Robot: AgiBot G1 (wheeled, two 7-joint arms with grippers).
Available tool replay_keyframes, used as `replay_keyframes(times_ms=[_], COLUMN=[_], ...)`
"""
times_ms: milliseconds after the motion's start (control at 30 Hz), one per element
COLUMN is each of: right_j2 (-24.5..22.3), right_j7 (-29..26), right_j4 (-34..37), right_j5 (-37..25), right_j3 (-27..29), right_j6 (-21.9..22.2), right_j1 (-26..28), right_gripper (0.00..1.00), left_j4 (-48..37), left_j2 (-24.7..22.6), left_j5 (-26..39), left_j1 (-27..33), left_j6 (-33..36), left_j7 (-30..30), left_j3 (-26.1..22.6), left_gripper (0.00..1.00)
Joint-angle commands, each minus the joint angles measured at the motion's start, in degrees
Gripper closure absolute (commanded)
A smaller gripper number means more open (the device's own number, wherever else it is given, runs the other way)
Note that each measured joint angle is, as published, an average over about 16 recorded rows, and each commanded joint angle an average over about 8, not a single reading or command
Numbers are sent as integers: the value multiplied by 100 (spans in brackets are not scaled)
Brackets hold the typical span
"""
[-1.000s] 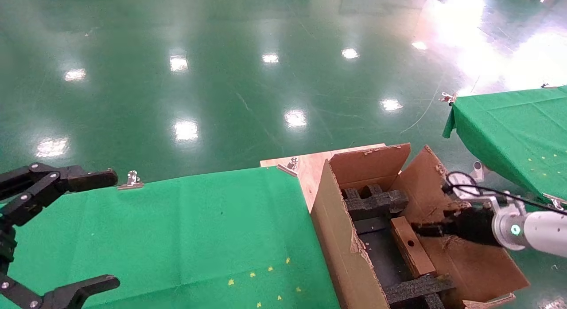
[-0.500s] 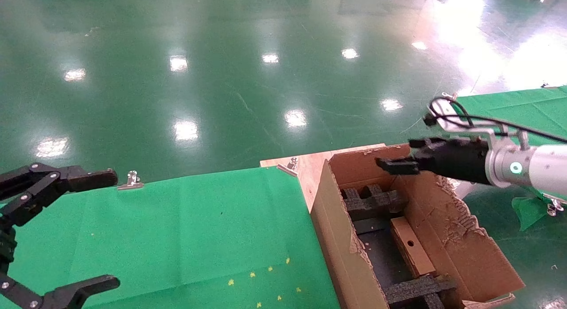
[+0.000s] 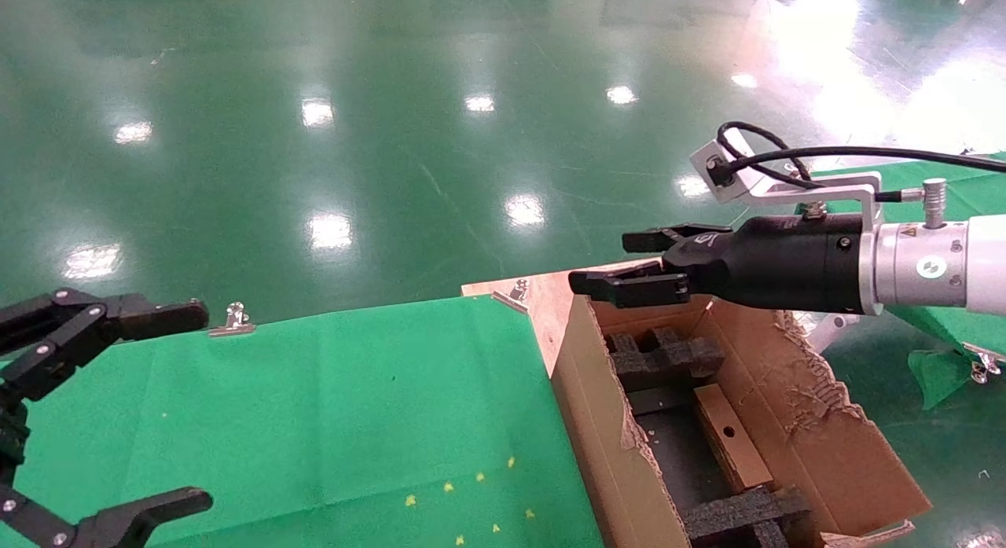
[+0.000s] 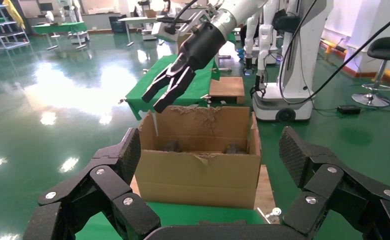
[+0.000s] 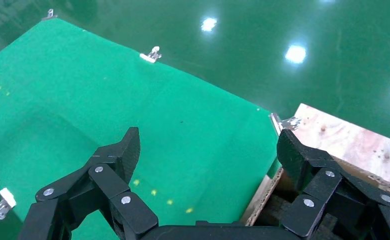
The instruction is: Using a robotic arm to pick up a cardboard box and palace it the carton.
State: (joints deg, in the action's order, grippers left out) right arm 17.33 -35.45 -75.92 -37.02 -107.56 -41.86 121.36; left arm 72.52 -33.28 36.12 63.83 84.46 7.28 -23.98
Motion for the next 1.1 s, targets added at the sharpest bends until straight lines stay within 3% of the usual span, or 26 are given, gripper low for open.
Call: replay_keyframes(times_ms=[33,200,333,1100], right_j2=[-1,21,95,771], right_j7=[10,27,131,1076], right_j4=[-2,14,20,107], right_j5=[94,35,11,-189], right_j3=[31,113,500,3996], right_j6=[-126,-76,-261,-1927], right_j1=[8,-79,-330,-2612], right_gripper=[0,0,0,0], left_j4=[0,-1,-1,-2], left_j2=[0,0,1,1], left_j5=[0,0,0,-2], left_j1=[0,0,0,1], left_j6=[-1,-1,-1,-1], left_j7=[0,0,0,-2], left_j3=[0,0,0,-3], left_gripper=[0,0,0,0])
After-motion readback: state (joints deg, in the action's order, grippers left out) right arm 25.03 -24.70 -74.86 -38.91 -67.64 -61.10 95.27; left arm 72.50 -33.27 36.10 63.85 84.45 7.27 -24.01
